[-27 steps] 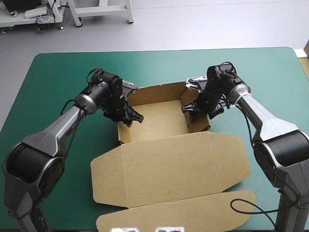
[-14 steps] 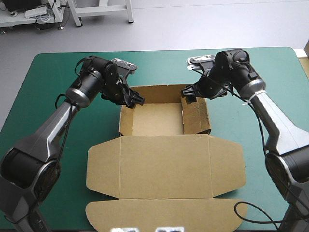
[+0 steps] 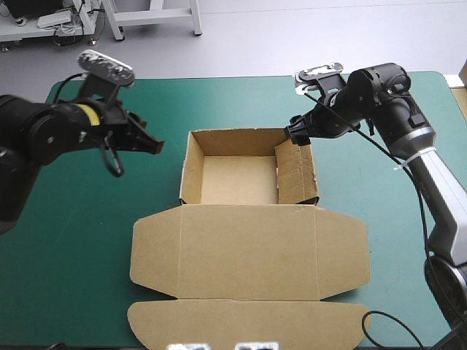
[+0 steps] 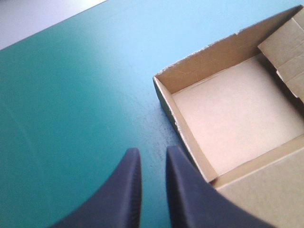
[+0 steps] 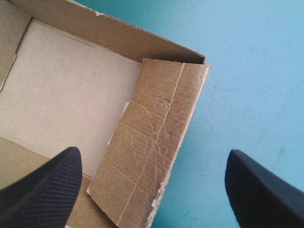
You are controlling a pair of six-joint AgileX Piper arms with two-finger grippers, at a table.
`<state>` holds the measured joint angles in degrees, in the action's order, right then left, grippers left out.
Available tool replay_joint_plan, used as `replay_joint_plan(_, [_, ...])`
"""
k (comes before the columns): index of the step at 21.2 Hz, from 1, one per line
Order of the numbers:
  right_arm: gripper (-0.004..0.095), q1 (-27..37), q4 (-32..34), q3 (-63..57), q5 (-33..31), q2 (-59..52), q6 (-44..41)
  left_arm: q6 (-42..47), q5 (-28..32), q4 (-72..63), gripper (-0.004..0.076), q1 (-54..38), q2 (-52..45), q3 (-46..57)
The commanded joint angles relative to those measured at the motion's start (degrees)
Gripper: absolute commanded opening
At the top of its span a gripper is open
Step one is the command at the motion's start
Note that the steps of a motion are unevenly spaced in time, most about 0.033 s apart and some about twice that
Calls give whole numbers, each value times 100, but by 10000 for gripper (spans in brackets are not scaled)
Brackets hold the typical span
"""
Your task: Fold the box
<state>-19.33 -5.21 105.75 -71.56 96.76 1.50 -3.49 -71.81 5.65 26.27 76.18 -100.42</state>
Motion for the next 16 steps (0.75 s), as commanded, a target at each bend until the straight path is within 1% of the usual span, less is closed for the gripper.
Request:
replay_joint_plan(1, [761, 5, 30, 165, -2, -139, 48, -210, -210, 37, -6, 41, -784, 427])
replay_joint_plan(2, [761, 5, 30, 165, -2, -27, 24, -210, -210, 37, -7, 41, -1184, 974])
replay_joint_plan(3, [761, 5, 30, 165, -2, 26, 12, -210, -210, 68, -7, 41, -1372, 1218])
replay_joint_plan(4, [761, 5, 30, 165, -2, 160, -4, -210, -210, 238, -7, 41, -1729, 1865])
replay_joint_plan(5, [761, 5, 30, 165, -2, 229, -4, -210, -210, 339, -7, 41, -1871, 2194])
replay_joint_plan(7, [761, 5, 30, 165, -2, 557, -90, -18, -210, 589, -7, 41, -2439, 3279])
replay_joint_plan(9, [753, 12, 41, 165, -2, 880, -150, 241, -210, 589, -7, 41, -2814, 3905])
replay_joint_plan(11, [723, 12, 60, 165, -2, 1184, -227, 486, -210, 589, -7, 41, -3144, 4292])
replay_joint_plan(14, [661, 12, 48, 165, -2, 1440, -280, 570, -210, 589, -7, 41, -3438, 4430])
replay_joint_plan(15, [630, 12, -21, 165, -2, 1539, -280, 599, -210, 589, -7, 41, -3532, 4430])
replay_joint_plan(16, [578, 12, -88, 165, -2, 1611, -280, 599, -210, 589, -7, 41, -3646, 4430])
